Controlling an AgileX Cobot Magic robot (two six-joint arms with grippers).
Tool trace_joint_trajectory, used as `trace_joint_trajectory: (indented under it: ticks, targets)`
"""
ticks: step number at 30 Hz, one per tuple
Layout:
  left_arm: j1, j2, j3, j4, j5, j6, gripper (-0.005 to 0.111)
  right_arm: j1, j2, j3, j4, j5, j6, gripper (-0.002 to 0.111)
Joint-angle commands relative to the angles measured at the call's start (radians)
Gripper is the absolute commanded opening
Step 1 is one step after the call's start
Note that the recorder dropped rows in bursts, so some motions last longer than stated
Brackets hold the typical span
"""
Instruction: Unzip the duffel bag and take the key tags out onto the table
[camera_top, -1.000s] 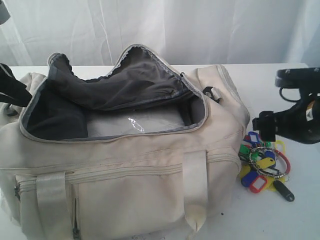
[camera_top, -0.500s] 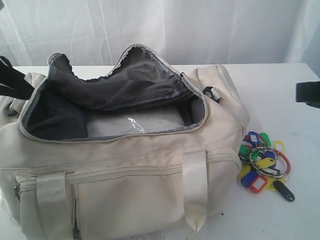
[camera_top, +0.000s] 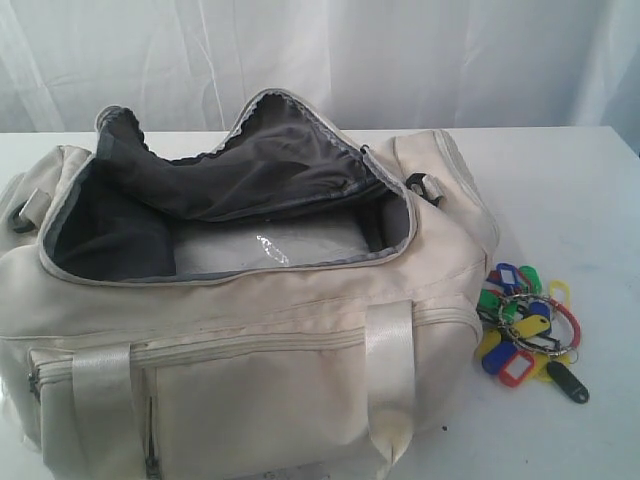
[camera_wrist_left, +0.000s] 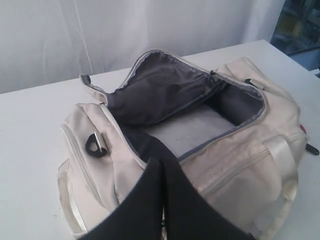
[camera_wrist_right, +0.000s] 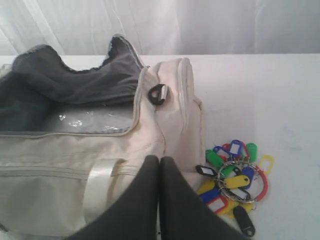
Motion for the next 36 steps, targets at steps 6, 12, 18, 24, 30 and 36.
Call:
trace_joint_trajectory:
  ticks: [6, 12, 18, 24, 30, 36]
  targets:
    - [0.002, -0.23, 0.14, 0.003, -0.198, -0.012, 0.0, -0.008, -0.137, 0.004, -0.012, -0.171, -0.006, 0.0]
    - [0.002, -0.214, 0.212, -0.004, -0.282, -0.016, 0.0, -0.008, -0.137, 0.004, -0.012, -0.169, 0.005, 0.0]
    - [0.002, -0.214, 0.214, -0.004, -0.26, -0.016, 0.0, -0.008, -0.137, 0.004, -0.012, -0.169, 0.005, 0.0]
    - [0.002, -0.214, 0.214, -0.004, -0.261, -0.012, 0.0, -0.008, -0.137, 0.004, -0.012, -0.169, 0.005, 0.0]
    - [0.002, -0.214, 0.214, -0.004, -0.261, -0.012, 0.0, -0.008, -0.137, 0.004, -0.012, -0.169, 0.005, 0.0]
    - [0.027, -0.226, 0.313, -0.004, -0.356, -0.012, 0.0, -0.008, -0.137, 0.004, -0.012, -0.169, 0.005, 0.0]
